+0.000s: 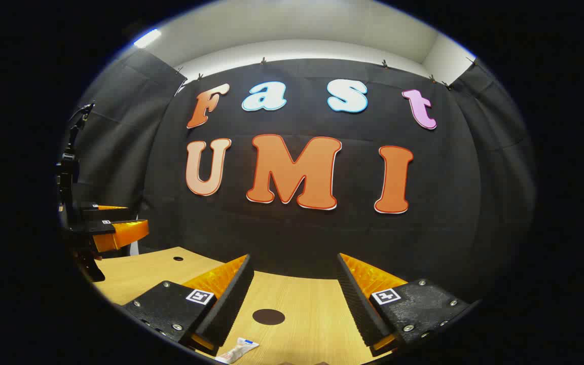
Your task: Put the toothbrush and toothpaste on the desktop into the cup, then pick up the cup and place it on the coaster on the desktop.
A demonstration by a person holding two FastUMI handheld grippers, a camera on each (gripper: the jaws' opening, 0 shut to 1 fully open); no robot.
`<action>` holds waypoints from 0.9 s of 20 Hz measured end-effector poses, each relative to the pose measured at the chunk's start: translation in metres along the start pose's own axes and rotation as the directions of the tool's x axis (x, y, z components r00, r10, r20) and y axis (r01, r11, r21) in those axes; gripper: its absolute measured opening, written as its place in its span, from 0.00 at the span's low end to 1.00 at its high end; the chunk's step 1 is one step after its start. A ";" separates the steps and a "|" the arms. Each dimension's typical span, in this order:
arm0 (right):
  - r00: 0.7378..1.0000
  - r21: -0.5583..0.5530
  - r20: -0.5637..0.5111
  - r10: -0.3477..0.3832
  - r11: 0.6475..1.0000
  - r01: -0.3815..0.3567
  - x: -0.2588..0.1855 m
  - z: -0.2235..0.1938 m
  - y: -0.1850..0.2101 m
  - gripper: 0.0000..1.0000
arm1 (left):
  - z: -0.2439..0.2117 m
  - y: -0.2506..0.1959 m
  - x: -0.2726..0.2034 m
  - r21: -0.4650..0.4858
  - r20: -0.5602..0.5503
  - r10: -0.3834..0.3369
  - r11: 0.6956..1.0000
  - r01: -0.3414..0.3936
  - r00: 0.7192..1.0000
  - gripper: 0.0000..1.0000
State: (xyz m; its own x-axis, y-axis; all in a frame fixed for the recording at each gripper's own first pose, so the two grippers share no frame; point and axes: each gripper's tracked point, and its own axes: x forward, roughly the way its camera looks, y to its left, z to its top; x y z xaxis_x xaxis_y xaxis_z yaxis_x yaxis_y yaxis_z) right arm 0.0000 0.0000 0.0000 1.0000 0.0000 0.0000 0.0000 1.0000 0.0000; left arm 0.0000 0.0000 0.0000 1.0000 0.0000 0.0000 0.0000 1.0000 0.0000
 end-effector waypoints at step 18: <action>1.000 0.084 -0.002 0.002 0.996 -0.001 -0.008 0.004 0.036 0.98 | -0.002 -0.001 -0.005 -0.039 0.031 0.015 0.999 -0.014 0.999 0.96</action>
State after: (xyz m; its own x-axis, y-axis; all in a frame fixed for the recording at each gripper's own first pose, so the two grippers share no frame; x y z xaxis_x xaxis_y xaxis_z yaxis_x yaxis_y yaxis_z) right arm -0.0077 0.0361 0.0041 1.0000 0.0017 -0.0024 -0.0014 0.9965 0.0838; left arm -0.0046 -0.0006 -0.0018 0.9994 0.0150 0.0315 -0.0138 0.9991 -0.0394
